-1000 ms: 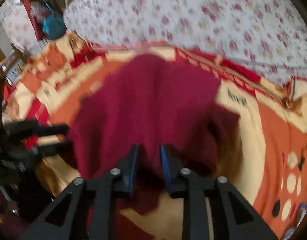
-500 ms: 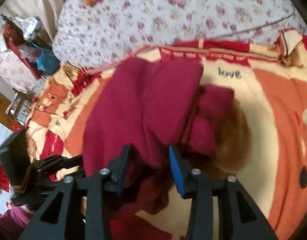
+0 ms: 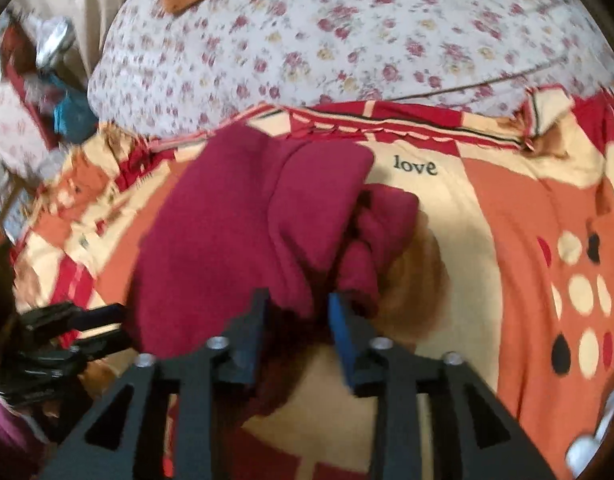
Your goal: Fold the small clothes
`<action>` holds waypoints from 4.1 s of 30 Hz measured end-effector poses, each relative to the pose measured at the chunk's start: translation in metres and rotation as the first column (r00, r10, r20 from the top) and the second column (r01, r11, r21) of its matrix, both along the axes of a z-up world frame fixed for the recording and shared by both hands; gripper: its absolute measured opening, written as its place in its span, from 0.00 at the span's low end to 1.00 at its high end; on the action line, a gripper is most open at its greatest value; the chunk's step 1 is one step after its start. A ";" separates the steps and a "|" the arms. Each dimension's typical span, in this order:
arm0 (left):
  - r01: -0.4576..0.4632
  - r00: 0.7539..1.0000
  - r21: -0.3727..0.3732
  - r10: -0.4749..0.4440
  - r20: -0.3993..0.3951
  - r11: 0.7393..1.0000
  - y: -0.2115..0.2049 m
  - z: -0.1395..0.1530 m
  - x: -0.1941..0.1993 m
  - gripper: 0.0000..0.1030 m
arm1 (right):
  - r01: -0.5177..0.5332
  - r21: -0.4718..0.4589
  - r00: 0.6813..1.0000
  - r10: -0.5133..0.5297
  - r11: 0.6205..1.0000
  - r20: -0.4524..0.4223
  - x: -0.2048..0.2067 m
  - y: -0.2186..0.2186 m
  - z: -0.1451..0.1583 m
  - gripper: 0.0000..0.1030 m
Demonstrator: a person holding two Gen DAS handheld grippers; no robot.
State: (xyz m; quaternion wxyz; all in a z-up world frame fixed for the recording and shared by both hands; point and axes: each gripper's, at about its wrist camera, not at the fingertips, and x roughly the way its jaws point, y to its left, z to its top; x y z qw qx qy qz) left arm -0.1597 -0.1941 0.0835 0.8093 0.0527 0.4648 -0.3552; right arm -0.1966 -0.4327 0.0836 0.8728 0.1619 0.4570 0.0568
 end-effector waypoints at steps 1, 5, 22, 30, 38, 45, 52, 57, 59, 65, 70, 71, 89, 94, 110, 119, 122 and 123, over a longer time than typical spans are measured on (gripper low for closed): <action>-0.004 1.000 0.003 0.004 0.007 1.000 -0.001 0.001 0.001 0.13 | -0.014 0.008 1.000 0.014 1.000 0.014 -0.001 0.005 0.003 0.38; -0.041 0.999 -0.003 0.041 0.003 0.999 -0.004 0.000 0.010 0.13 | -0.090 -0.040 0.994 0.092 0.995 0.056 -0.008 0.034 0.010 0.38; -0.145 0.978 -0.182 0.112 -0.178 0.973 0.015 -0.010 0.057 0.18 | 0.157 0.184 0.986 -0.164 0.970 0.026 -0.001 -0.041 -0.026 0.86; -0.235 0.928 -0.297 0.123 -0.351 0.926 0.015 -0.040 0.105 0.47 | 0.107 0.329 0.994 -0.093 0.938 -0.059 0.048 -0.044 -0.071 0.87; -0.206 0.912 -0.273 0.083 -0.402 0.940 -0.009 -0.068 0.115 0.58 | 0.035 0.234 0.999 -0.030 0.972 -0.025 0.068 -0.026 -0.071 0.89; -0.151 0.949 -0.214 0.081 -0.304 0.965 -0.012 -0.043 0.100 0.31 | 0.009 0.185 0.999 -0.015 0.983 0.030 0.060 -0.012 -0.044 0.57; -0.164 0.971 -0.197 0.123 -0.204 0.967 0.039 0.011 0.071 0.29 | -0.089 0.253 0.993 0.067 0.963 0.096 0.054 0.034 -0.001 0.54; -0.212 0.957 -0.135 0.177 -0.228 0.968 0.077 0.005 0.057 0.29 | -0.140 0.286 0.990 0.125 0.948 0.067 0.052 0.076 -0.012 0.54; -0.235 0.946 -0.091 0.206 -0.248 0.968 0.085 -0.013 0.056 0.29 | -0.147 0.251 0.989 0.148 0.957 0.014 0.054 0.091 -0.031 0.54; -0.307 0.925 -0.085 0.276 -0.261 0.948 0.095 -0.037 0.050 0.50 | -0.115 0.144 0.991 0.124 0.983 -0.053 0.043 0.093 -0.048 0.66; -0.346 0.926 -0.028 0.337 -0.172 0.938 0.097 -0.025 0.039 0.53 | -0.106 0.041 0.994 0.106 0.993 0.004 0.015 0.091 -0.011 0.66; -0.354 0.926 -0.019 0.348 -0.147 0.935 0.099 -0.022 0.036 0.53 | -0.113 0.025 0.993 0.112 0.993 0.028 0.010 0.093 -0.002 0.66; -0.432 0.899 0.053 0.426 0.099 0.900 0.106 0.011 0.000 0.52 | -0.303 -0.186 0.950 0.312 0.935 0.024 -0.024 0.175 -0.007 0.64; -0.435 0.895 0.069 0.423 0.142 0.898 0.105 0.017 -0.009 0.52 | -0.300 -0.236 0.952 0.305 0.924 -0.014 -0.031 0.177 -0.022 0.58; -0.493 0.835 0.025 0.465 0.294 0.870 0.103 0.056 -0.034 0.52 | -0.034 -0.271 0.994 0.060 0.962 0.089 -0.026 0.163 0.036 0.79; -0.505 0.826 0.033 0.472 0.308 0.863 0.104 0.057 -0.037 0.52 | -0.007 -0.257 0.994 0.035 0.966 0.102 -0.024 0.167 0.038 0.82; -0.514 0.822 0.026 0.483 0.301 0.858 0.106 0.057 -0.036 0.52 | -0.004 -0.258 0.994 0.032 0.966 0.103 -0.023 0.166 0.039 0.83; -0.516 0.821 0.024 0.486 0.299 0.856 0.107 0.057 -0.036 0.52 | -0.003 -0.258 0.994 0.030 0.966 0.104 -0.022 0.167 0.039 0.83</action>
